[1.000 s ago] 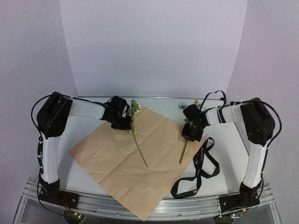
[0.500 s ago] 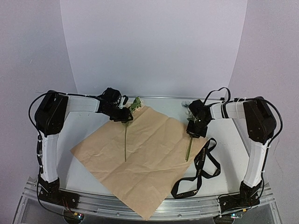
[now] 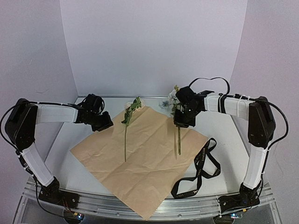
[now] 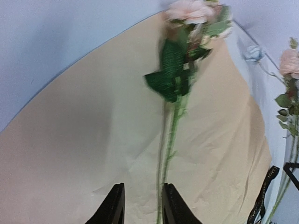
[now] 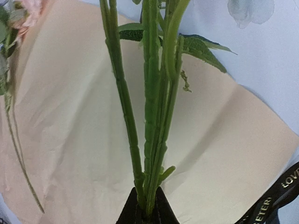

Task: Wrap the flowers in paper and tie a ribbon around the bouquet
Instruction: Place the fake flower on the flattened wrapping paper.

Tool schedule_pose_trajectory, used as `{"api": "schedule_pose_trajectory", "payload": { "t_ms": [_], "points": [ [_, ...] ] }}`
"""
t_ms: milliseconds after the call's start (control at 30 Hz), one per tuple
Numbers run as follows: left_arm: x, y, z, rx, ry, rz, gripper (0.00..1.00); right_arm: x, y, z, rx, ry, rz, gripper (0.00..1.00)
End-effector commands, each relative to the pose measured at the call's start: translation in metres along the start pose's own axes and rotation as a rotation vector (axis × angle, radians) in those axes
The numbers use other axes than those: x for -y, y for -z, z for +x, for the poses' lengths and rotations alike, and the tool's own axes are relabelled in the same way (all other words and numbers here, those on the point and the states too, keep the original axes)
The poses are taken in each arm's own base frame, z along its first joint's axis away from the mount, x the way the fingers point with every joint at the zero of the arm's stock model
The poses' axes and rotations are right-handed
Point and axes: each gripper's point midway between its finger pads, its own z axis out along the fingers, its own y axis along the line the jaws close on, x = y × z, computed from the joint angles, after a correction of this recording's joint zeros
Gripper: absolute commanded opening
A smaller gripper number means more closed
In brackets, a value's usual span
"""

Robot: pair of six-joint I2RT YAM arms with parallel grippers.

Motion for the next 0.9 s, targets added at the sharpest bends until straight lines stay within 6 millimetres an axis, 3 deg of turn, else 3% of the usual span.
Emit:
{"api": "schedule_pose_trajectory", "payload": {
  "t_ms": [0,100,233,467,600,733,867],
  "points": [
    [-0.044,-0.015,0.027,-0.040,0.138,-0.108,0.23,-0.059,0.017,0.001,0.044,0.058,-0.089,0.00],
    [-0.063,-0.024,0.043,-0.081,0.170,-0.144,0.17,-0.095,0.006,0.007,0.041,0.078,-0.142,0.00],
    [-0.077,-0.032,0.058,-0.118,0.187,-0.170,0.13,-0.126,-0.017,0.008,0.026,0.050,-0.185,0.00],
    [-0.087,-0.034,0.067,-0.135,0.191,-0.189,0.10,-0.152,-0.056,0.006,0.009,-0.016,-0.240,0.00],
    [-0.089,-0.036,0.068,-0.143,0.191,-0.196,0.09,-0.156,-0.064,0.012,-0.021,-0.016,-0.256,0.00],
    [-0.098,-0.038,0.066,-0.148,0.198,-0.217,0.09,-0.151,-0.061,0.019,-0.034,0.008,-0.256,0.32],
    [-0.105,-0.037,0.057,-0.141,0.208,-0.229,0.08,-0.149,-0.038,0.014,-0.014,0.053,-0.264,0.63]
  ]
}}
